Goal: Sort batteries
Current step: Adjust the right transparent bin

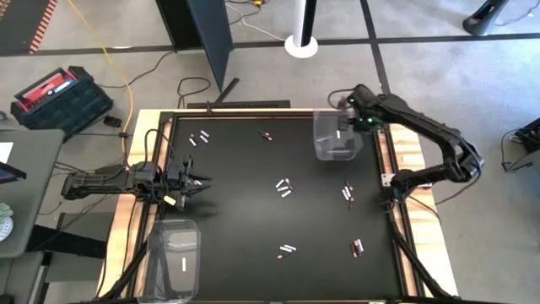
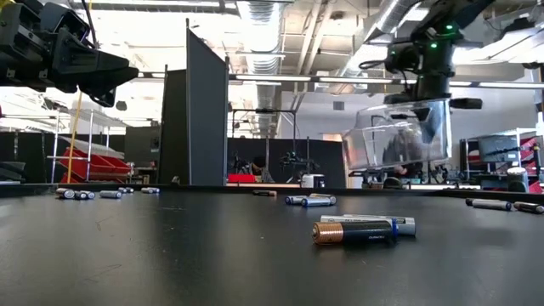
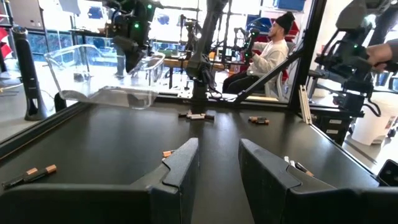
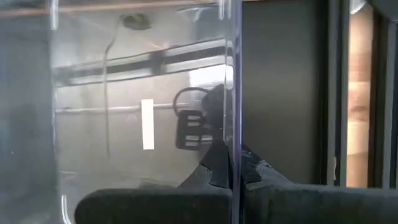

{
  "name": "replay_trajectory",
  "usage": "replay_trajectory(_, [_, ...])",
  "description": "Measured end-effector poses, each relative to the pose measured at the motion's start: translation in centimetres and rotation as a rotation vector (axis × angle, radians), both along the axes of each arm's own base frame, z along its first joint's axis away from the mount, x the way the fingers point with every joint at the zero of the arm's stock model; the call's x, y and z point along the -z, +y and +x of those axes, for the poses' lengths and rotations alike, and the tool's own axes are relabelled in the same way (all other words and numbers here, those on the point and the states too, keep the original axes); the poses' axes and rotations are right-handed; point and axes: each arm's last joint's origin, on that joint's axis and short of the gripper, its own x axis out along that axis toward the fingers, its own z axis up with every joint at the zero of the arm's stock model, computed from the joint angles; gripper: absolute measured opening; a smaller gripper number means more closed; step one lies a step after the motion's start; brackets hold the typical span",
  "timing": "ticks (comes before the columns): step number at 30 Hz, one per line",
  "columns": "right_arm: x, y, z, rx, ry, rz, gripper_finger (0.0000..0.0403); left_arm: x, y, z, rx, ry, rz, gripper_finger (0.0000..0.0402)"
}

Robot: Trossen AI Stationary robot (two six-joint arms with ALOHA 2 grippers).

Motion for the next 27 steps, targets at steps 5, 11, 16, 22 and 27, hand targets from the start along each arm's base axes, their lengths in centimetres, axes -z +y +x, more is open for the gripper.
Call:
replay_trajectory(5, [1.9, 1.4, -3.1, 0.032, -0.051, 0.023, 0.0000, 0.0, 0.0, 0.0, 0.000, 0.000, 0.000, 0.0112])
replay_trajectory(11, [2.4, 2.1, -5.7, 0.029, -0.046, -0.004, 0.0000, 0.0, 0.0, 0.0, 0.000, 0.000, 0.000, 0.0112])
replay_trajectory(16, [3.0, 1.5, -7.2, 0.044, -0.019, 0.026, 0.0000, 0.0, 0.0, 0.0, 0.000, 0.001, 0.000, 0.0112])
replay_trajectory(22, [3.9, 0.8, -7.7, 0.007, 0.014, 0.087, 0.0000, 0.0, 0.0, 0.0, 0.000, 0.000, 0.000, 0.0112])
replay_trajectory(27, [4.6, -0.1, -7.9, 0.033, 0.017, 0.098, 0.0000, 0.0, 0.0, 0.0, 0.000, 0.000, 0.000, 0.0112])
